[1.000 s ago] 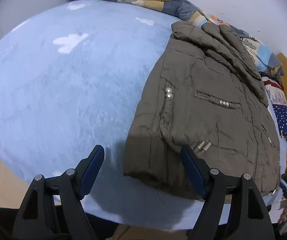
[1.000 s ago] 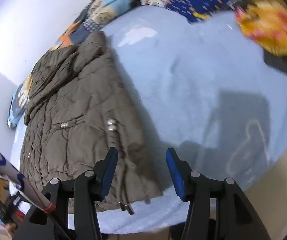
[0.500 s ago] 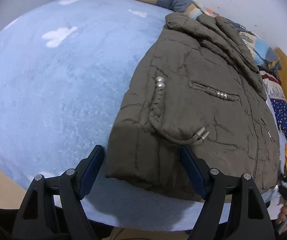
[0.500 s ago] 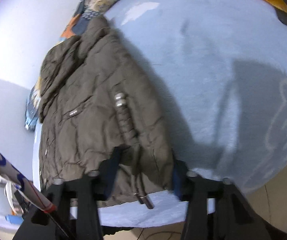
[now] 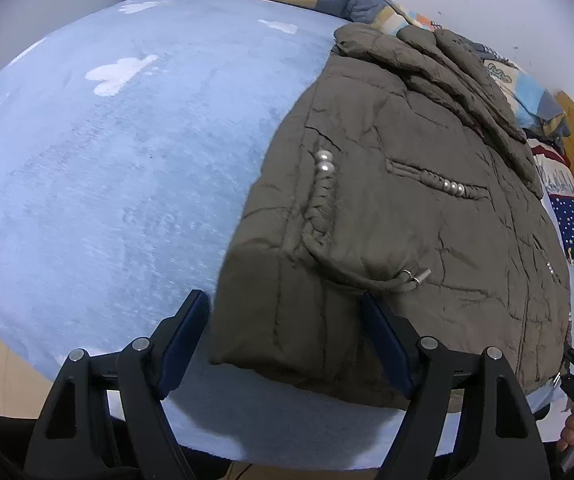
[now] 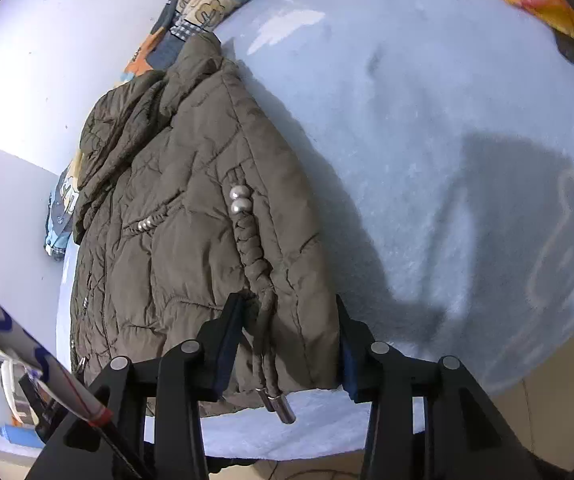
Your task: Fold large clothes
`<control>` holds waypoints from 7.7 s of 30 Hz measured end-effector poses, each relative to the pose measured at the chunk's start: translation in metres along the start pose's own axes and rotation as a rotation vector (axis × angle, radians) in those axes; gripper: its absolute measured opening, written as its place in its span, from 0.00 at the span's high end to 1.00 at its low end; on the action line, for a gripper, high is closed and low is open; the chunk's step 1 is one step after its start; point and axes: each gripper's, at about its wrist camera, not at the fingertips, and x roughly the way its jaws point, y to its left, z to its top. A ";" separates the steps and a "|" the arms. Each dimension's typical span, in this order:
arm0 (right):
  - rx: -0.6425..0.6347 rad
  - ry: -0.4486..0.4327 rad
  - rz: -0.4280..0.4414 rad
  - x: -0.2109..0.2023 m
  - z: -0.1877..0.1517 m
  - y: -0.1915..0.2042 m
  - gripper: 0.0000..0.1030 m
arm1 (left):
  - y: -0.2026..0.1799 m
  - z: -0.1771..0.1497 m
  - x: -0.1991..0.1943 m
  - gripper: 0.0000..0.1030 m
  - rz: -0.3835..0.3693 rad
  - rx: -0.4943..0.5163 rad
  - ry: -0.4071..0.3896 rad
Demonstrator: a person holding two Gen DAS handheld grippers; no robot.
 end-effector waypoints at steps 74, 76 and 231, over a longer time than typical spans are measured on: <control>-0.322 -0.155 -0.197 -0.001 -0.021 0.063 0.85 | -0.051 -0.008 -0.003 0.74 0.159 0.266 -0.167; -0.313 -0.178 -0.180 -0.009 -0.022 0.064 0.85 | -0.050 -0.008 -0.007 0.77 0.149 0.266 -0.178; -0.214 -0.234 0.124 0.073 0.365 0.217 0.54 | -0.202 0.369 0.138 0.55 0.117 0.369 -0.199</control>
